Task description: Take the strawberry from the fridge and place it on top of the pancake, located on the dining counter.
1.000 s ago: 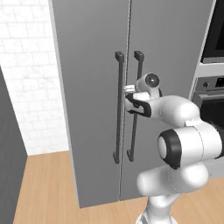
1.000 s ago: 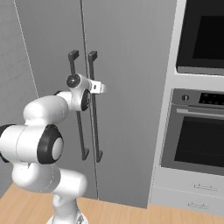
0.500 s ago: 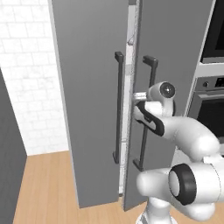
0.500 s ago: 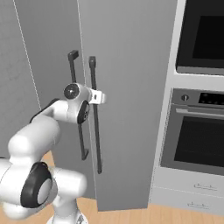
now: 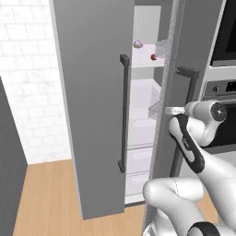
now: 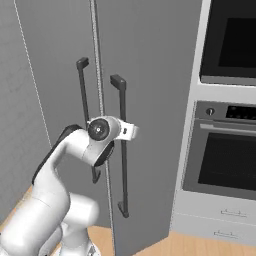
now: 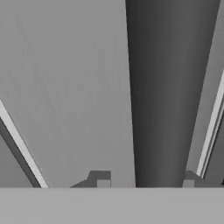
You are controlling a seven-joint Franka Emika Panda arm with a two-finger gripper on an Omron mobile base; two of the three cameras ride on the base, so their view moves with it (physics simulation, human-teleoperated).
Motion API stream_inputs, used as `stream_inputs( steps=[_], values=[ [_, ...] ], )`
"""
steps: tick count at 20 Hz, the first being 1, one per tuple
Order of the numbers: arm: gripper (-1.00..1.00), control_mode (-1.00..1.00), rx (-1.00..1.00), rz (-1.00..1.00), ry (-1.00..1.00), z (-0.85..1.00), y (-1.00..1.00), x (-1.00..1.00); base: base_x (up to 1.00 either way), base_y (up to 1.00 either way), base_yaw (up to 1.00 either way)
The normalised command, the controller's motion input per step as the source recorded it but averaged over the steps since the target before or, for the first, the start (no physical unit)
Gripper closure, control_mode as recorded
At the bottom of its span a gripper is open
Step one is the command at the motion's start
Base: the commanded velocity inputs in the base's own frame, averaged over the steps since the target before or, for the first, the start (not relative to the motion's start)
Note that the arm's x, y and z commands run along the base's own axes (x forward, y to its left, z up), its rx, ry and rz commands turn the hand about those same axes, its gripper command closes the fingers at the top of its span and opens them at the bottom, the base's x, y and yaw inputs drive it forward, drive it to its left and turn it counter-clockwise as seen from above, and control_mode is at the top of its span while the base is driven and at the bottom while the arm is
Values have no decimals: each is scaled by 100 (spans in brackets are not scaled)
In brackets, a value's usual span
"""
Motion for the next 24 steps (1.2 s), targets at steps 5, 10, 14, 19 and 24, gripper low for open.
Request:
stream_inputs(
  steps=[5, 10, 14, 19, 24],
  values=[
    [-100, -100, 5, -2, 7, -7, -8, -31, 0, 0, 0],
    [-100, -100, 0, 0, 13, 0, -30, -1, 0, 0, 0],
    [-100, -100, 6, 0, 12, -22, -88, 0, 0, 0, 0],
    [-100, -100, 1, 9, -2, -36, -74, 24, 0, 0, 0],
    [-100, -100, 0, 37, -11, -46, -28, 78, 0, 0, 0]
  ],
)
